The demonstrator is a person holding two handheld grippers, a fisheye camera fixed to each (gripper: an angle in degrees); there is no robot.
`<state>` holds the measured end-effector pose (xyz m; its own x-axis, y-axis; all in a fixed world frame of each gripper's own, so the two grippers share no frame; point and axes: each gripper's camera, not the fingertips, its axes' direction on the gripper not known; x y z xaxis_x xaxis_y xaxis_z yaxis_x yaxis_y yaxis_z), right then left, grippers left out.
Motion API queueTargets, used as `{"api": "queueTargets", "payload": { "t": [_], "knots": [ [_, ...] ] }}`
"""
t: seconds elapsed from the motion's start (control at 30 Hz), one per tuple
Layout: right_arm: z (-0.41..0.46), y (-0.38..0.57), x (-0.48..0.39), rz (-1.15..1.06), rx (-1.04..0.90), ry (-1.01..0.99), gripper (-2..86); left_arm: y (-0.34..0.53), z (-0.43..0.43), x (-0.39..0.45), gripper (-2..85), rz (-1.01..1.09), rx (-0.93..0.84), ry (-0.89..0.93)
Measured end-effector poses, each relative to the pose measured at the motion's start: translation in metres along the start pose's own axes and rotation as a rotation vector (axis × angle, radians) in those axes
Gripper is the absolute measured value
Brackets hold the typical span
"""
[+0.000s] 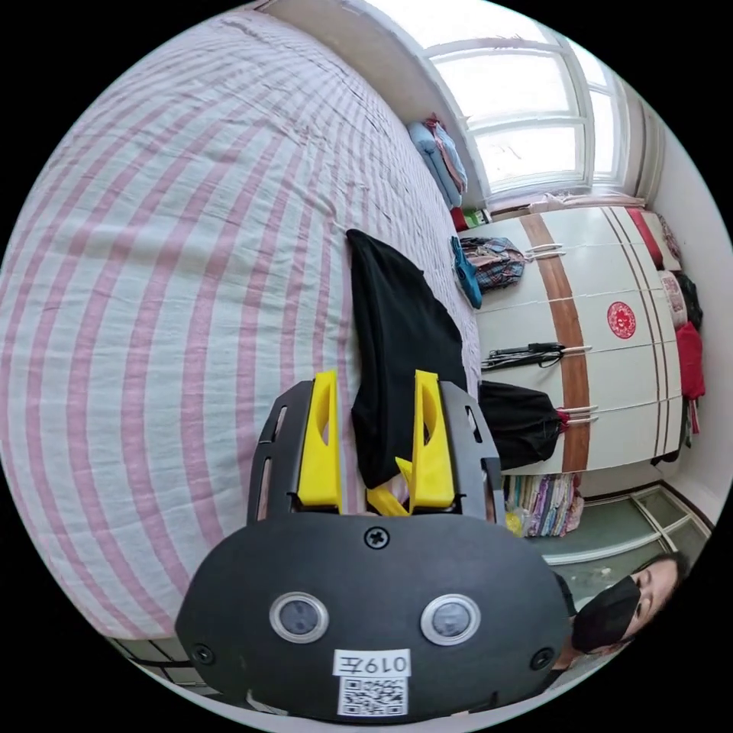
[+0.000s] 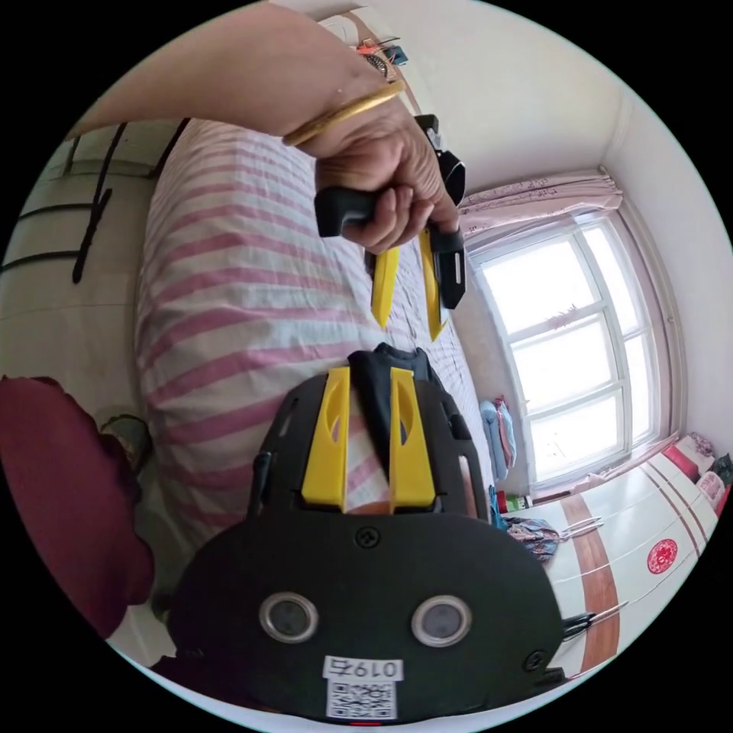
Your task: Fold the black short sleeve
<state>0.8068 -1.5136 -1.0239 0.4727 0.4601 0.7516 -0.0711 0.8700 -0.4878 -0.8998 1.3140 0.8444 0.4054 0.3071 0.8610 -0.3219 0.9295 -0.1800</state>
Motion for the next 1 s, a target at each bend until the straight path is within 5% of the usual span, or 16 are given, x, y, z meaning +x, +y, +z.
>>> {"api": "queueTargets", "payload": {
  "t": [0.17, 0.63, 1.0],
  "knots": [
    [-0.003, -0.009, 0.011, 0.017, 0.004, 0.067, 0.9, -0.005, 0.047, -0.027, 14.4, -0.008, -0.057, 0.038],
    [-0.014, 0.026, 0.109, 0.421, 0.112, -0.161, -0.4, -0.024, 0.139, -0.068, 14.5, -0.069, -0.110, 0.163],
    [0.000, 0.057, 0.097, 0.432, 0.142, -0.174, -0.5, -0.115, 0.182, -0.090, 11.3, -0.193, -0.017, 0.231]
  ]
}}
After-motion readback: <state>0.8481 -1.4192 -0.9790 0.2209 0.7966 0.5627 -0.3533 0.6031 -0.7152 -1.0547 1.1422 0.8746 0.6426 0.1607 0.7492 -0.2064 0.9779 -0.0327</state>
